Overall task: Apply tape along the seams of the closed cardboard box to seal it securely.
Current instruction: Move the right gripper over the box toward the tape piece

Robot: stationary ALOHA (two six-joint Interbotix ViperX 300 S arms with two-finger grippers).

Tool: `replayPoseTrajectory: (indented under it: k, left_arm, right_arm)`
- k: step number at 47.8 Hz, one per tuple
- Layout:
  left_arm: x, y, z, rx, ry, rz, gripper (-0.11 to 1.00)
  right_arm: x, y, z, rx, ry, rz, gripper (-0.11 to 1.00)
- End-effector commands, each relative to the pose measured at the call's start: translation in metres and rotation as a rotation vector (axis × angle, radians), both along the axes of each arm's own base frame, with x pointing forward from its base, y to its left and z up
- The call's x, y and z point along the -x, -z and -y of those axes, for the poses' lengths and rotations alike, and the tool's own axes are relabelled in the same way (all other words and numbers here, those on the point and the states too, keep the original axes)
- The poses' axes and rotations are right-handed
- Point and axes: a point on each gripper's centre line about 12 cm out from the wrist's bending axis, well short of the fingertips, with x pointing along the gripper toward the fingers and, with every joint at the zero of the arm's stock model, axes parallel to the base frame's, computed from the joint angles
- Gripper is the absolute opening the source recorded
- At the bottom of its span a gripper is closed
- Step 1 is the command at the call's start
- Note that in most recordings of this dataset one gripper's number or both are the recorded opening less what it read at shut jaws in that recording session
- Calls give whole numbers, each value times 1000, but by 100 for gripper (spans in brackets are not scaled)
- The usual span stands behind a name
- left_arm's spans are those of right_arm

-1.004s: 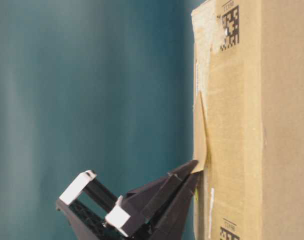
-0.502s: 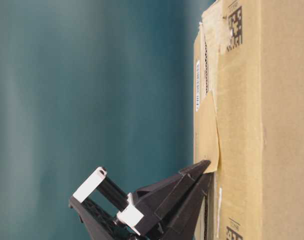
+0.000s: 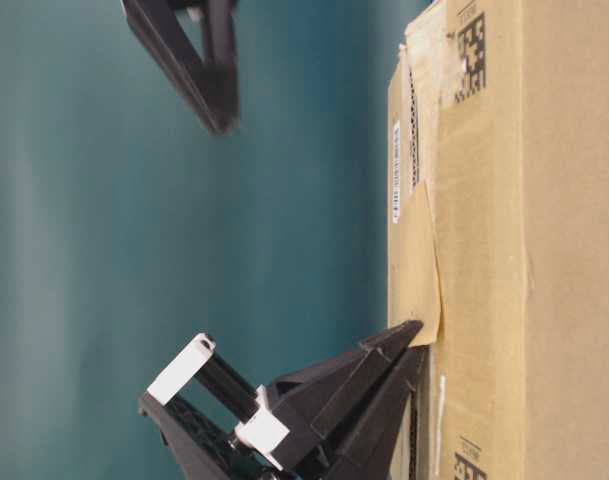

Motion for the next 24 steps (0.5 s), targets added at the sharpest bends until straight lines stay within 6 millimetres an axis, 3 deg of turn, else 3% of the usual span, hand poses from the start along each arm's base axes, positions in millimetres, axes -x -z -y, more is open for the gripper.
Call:
replayPoseTrajectory:
  k: [1, 8, 24]
  left_arm:
    - [-3, -8, -2, 0, -5, 26, 0]
    - [-3, -8, -2, 0, -5, 26, 0]
    - [-3, -8, -2, 0, -6, 25, 0]
  right_arm:
    - [-18, -11, 4, -1, 13, 29, 61]
    - [-33, -11, 6, 1, 13, 21, 52]
    - [-56, 9, 6, -2, 10, -54, 52]
